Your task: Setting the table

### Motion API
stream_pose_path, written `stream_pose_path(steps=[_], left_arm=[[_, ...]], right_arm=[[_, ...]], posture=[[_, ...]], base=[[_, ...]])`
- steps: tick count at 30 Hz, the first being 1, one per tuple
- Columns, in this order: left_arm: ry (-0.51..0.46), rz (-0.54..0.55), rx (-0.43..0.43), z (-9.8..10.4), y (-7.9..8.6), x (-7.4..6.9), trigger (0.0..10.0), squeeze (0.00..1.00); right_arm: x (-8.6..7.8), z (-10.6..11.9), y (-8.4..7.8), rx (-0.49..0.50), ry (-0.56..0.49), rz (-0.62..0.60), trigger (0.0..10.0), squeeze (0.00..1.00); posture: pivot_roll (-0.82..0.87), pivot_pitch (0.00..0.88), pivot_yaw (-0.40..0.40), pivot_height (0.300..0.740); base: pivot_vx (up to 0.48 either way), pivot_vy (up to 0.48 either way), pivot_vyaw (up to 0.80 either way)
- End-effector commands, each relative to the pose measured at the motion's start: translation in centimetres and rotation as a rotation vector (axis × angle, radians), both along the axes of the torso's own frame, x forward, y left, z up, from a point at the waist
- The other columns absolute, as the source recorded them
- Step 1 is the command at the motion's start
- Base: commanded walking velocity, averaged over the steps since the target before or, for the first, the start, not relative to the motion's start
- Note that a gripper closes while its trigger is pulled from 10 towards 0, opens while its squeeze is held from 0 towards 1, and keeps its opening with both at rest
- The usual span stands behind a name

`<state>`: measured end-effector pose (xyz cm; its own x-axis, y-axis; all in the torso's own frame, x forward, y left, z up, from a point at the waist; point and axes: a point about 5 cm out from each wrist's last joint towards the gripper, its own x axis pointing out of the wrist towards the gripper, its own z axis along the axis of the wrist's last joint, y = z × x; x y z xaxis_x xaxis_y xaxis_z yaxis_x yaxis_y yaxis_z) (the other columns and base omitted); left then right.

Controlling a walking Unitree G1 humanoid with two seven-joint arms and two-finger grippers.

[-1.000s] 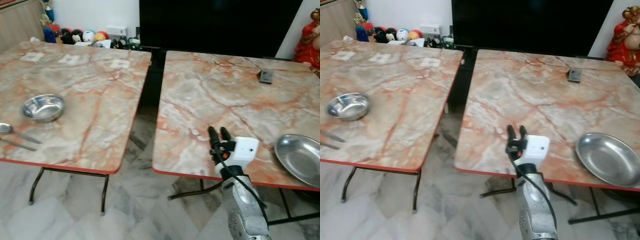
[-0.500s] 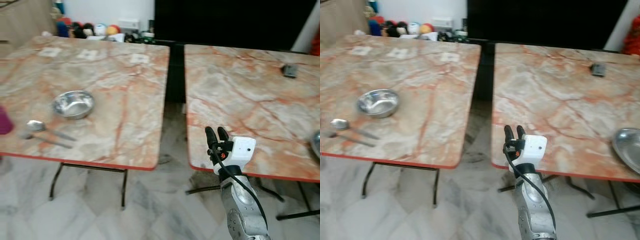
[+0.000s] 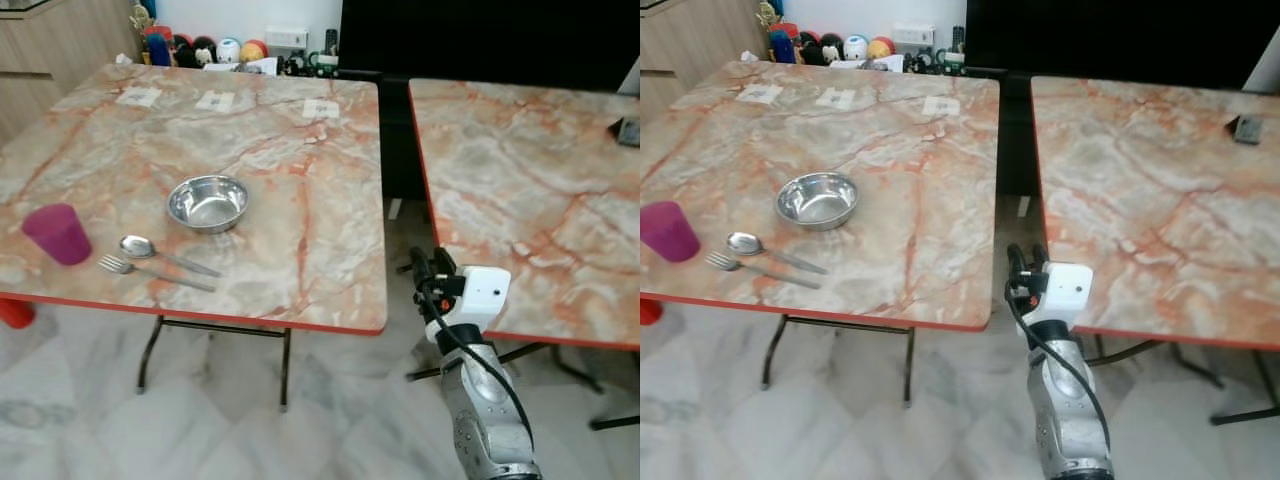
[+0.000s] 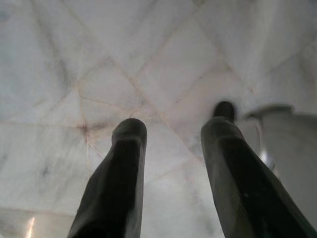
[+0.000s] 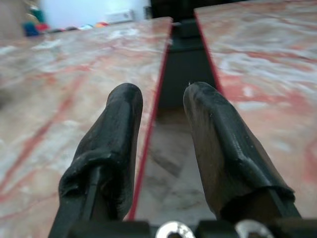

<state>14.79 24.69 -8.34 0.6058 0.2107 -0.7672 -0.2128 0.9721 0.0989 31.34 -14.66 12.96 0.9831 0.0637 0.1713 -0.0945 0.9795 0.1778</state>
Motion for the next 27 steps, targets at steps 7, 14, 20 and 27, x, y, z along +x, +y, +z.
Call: stream_pose_path(steps=[7, 14, 20, 27], left_arm=[[0.023, 0.005, 0.004, -0.17, 0.19, -0.48, 10.0, 0.00], [0.020, 0.005, 0.002, -0.18, 0.10, -0.43, 10.0, 0.00], [0.022, 0.004, 0.002, -0.22, 0.12, -0.59, 10.0, 0.00], [0.027, -0.002, 0.002, -0.29, 0.06, -0.73, 10.0, 0.00]], right_arm=[[0.17, 0.24, 0.52, 0.001, -0.006, 0.013, 10.0, 0.00], [0.33, 0.27, 0.58, 0.003, -0.007, 0.017, 10.0, 0.00], [0.42, 0.29, 0.70, 0.003, -0.010, 0.021, 10.0, 0.00], [0.42, 0.18, 0.86, 0.005, -0.010, 0.029, 10.0, 0.00]], posture=[[0.06, 0.183, -0.027, 0.740], [0.06, 0.169, -0.028, 0.740], [0.06, 0.159, -0.027, 0.740], [0.07, 0.147, -0.024, 0.740]], base=[[0.000, 0.339, 0.00], [0.000, 0.336, 0.00], [0.000, 0.340, 0.00], [0.000, 0.333, 0.00]])
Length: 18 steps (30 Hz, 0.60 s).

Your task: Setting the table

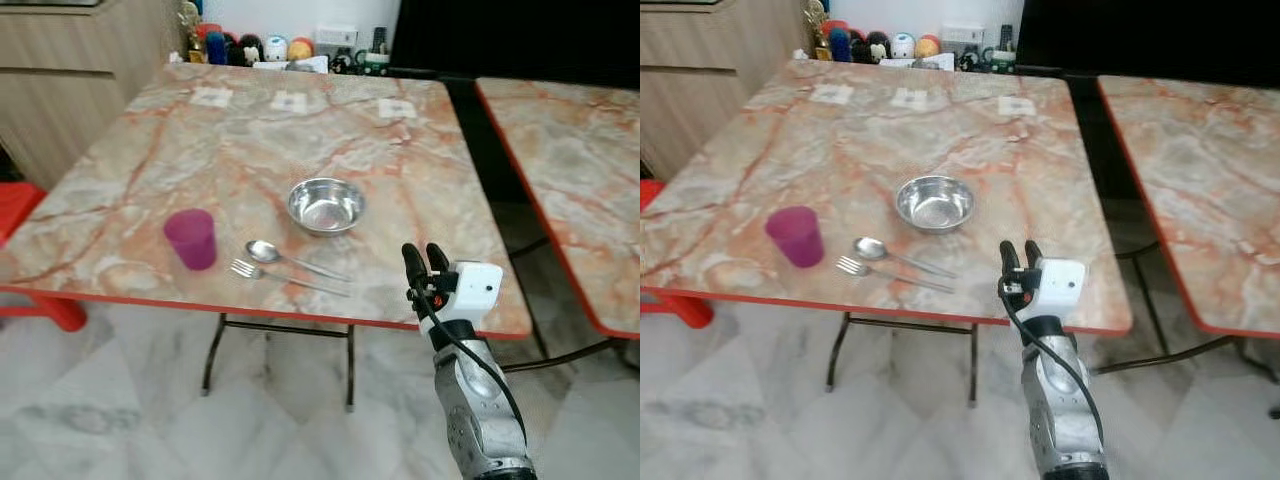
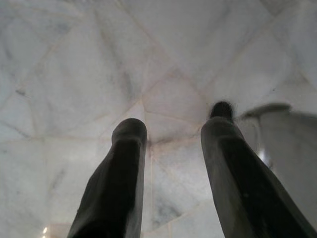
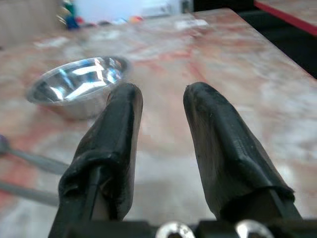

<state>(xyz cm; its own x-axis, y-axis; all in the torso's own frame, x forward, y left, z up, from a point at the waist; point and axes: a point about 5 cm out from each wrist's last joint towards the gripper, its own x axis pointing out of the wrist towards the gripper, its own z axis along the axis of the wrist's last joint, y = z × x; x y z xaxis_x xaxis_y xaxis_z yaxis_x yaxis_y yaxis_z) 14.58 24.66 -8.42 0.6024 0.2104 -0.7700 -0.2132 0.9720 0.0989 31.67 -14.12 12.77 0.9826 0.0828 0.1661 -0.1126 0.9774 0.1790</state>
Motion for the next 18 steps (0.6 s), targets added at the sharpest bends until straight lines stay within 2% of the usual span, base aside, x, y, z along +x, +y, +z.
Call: stream_pose_path(steps=[1, 3, 18], left_arm=[[0.023, -0.003, 0.003, -0.21, 0.07, -0.53, 10.0, 0.00], [0.023, -0.004, 0.004, -0.21, 0.04, -0.51, 10.0, 0.00], [0.009, -0.024, -0.005, -0.10, -0.12, -0.19, 10.0, 0.00]], right_arm=[[0.08, 0.37, 0.33, 0.004, -0.016, 0.010, 10.0, 0.00], [0.09, 0.36, 0.35, 0.005, -0.016, 0.010, 10.0, 0.00], [0.07, 0.25, 0.64, 0.010, -0.017, 0.017, 10.0, 0.00]], posture=[[0.07, 0.146, -0.024, 0.740], [0.07, 0.146, -0.024, 0.740], [0.07, 0.143, -0.022, 0.740]], base=[[0.000, 0.311, 0.00], [0.000, 0.266, 0.00], [0.000, 0.000, 0.00]])
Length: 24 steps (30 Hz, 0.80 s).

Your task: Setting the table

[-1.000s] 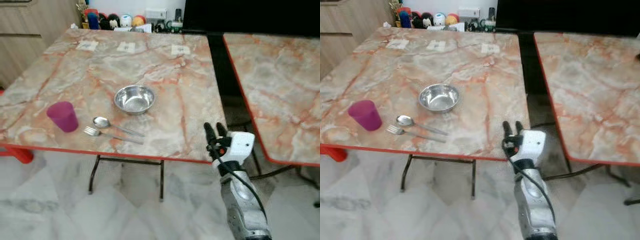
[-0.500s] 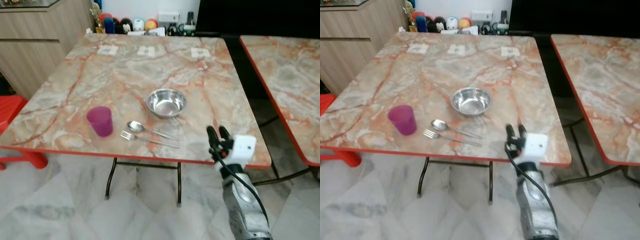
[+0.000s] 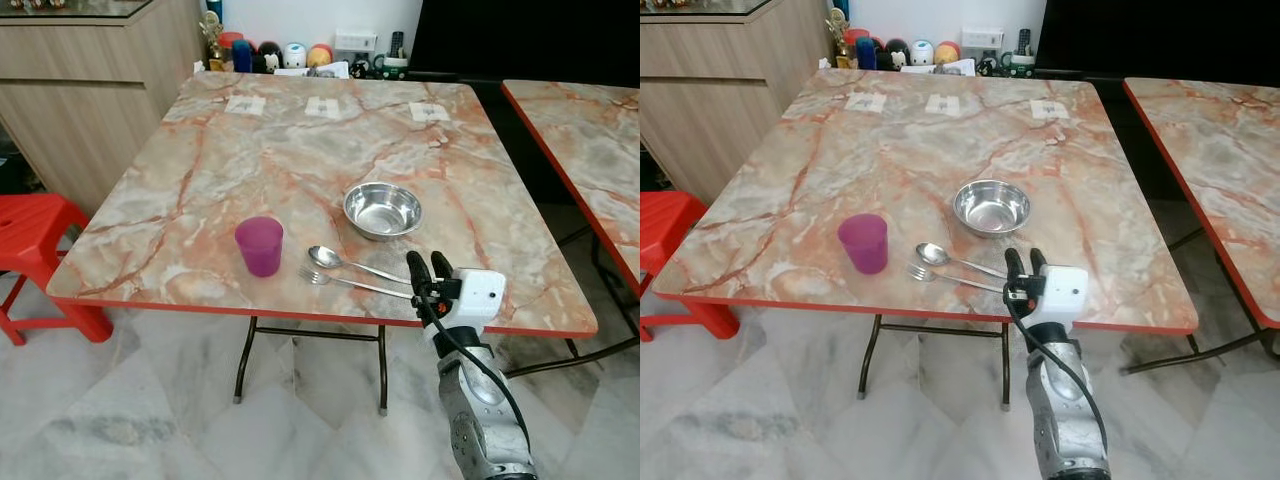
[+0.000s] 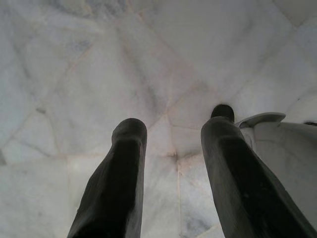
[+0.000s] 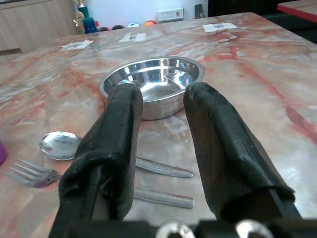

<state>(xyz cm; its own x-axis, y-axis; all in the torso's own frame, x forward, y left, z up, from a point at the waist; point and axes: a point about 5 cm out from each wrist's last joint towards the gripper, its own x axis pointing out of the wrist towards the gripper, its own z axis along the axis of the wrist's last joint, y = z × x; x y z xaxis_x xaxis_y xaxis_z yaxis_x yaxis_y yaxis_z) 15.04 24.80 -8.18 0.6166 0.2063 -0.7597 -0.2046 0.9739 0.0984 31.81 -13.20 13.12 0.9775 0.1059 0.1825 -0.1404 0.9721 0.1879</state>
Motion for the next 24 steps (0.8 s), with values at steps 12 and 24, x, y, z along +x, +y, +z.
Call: stream_pose_path(steps=[12, 24], left_arm=[[0.026, -0.019, -0.005, -0.32, -0.17, -0.63, 10.0, 0.00], [0.020, -0.020, -0.009, -0.30, -0.28, -0.55, 10.0, 0.00]], right_arm=[[-0.01, 0.00, -0.34, -0.007, -0.005, -0.009, 10.0, 0.00], [0.06, 0.13, -0.34, -0.011, -0.007, -0.003, 10.0, 0.00]], posture=[[0.07, 0.157, -0.023, 0.740], [0.07, 0.166, -0.028, 0.740]], base=[[0.211, 0.000, 0.00], [0.291, 0.000, 0.00]])
